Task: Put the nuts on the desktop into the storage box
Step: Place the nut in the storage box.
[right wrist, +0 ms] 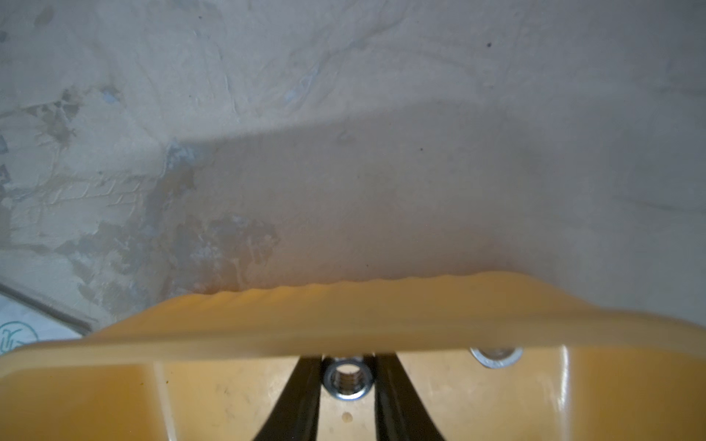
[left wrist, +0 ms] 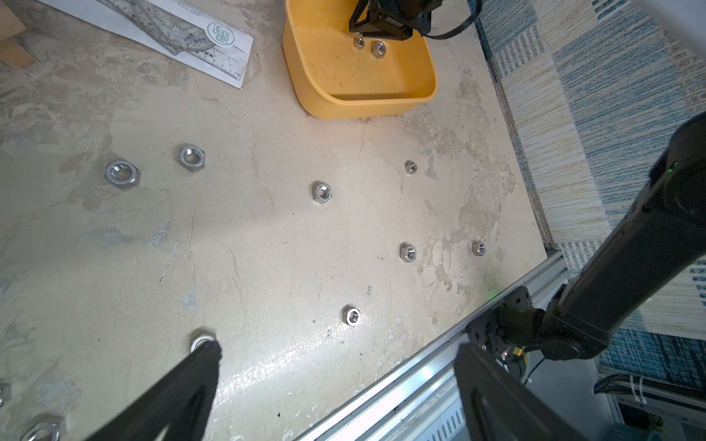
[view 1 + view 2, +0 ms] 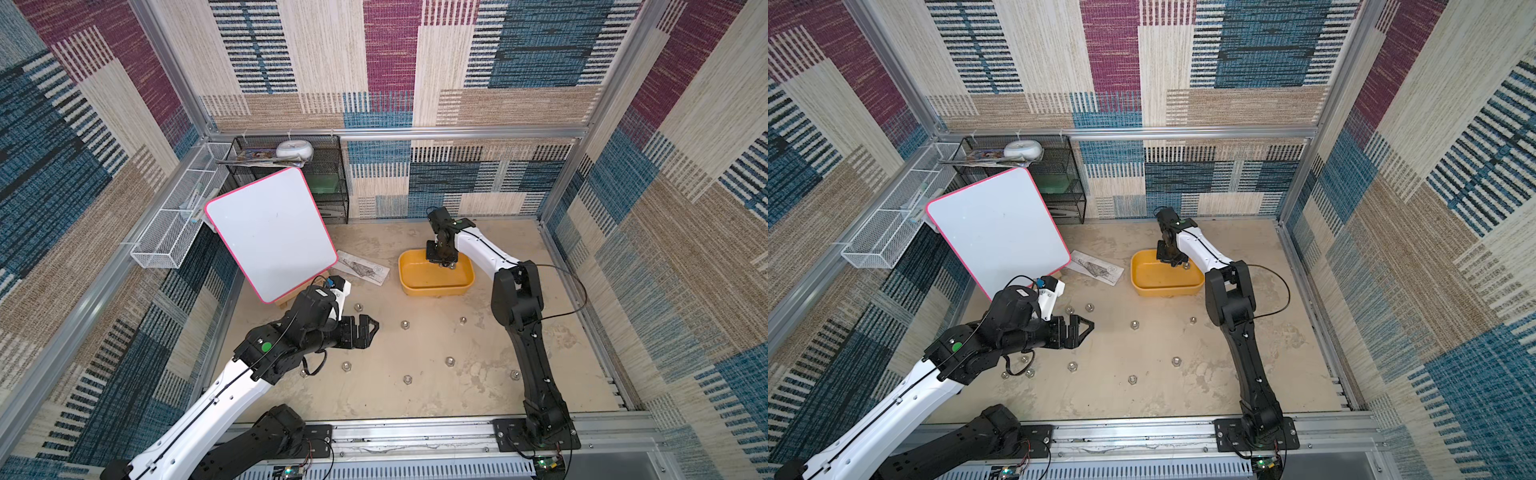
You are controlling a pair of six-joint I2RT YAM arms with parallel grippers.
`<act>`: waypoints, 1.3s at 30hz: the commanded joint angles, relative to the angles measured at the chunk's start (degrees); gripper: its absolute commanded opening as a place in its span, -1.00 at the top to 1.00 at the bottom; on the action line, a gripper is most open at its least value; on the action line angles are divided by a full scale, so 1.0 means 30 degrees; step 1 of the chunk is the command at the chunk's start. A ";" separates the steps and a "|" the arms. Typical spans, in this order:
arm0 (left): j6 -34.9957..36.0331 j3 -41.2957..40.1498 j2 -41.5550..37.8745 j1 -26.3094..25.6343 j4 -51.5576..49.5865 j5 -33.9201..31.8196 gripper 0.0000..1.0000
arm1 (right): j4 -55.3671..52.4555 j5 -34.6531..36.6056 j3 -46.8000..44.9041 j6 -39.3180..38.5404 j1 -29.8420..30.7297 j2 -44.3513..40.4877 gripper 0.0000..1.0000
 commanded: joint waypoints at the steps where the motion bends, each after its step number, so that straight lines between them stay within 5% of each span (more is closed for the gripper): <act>1: -0.0165 0.0052 -0.0097 0.0000 -0.0272 -0.0509 -1.00 | -0.0809 -0.0103 0.0592 -0.0396 0.0030 0.0522 0.43; 6: -0.0244 -0.0036 -0.0144 -0.0002 -0.0315 -0.0714 -1.00 | -0.0897 -0.0268 0.1055 -0.0451 0.0029 0.1172 0.40; 12: -0.0196 -0.0065 -0.0113 0.0006 -0.0288 -0.0730 -1.00 | -0.1007 -0.0530 0.1578 -0.0543 0.0100 0.1193 0.10; 21: 0.0403 0.0166 0.0533 -0.0001 -0.0057 0.0048 -1.00 | -0.1285 -0.0423 0.0520 -0.0165 0.0173 -0.1160 0.11; 39: 0.2009 0.0467 0.2839 -0.0163 0.0974 0.3058 -1.00 | 0.1751 0.0607 -1.5586 0.2495 -0.0422 -1.3560 0.10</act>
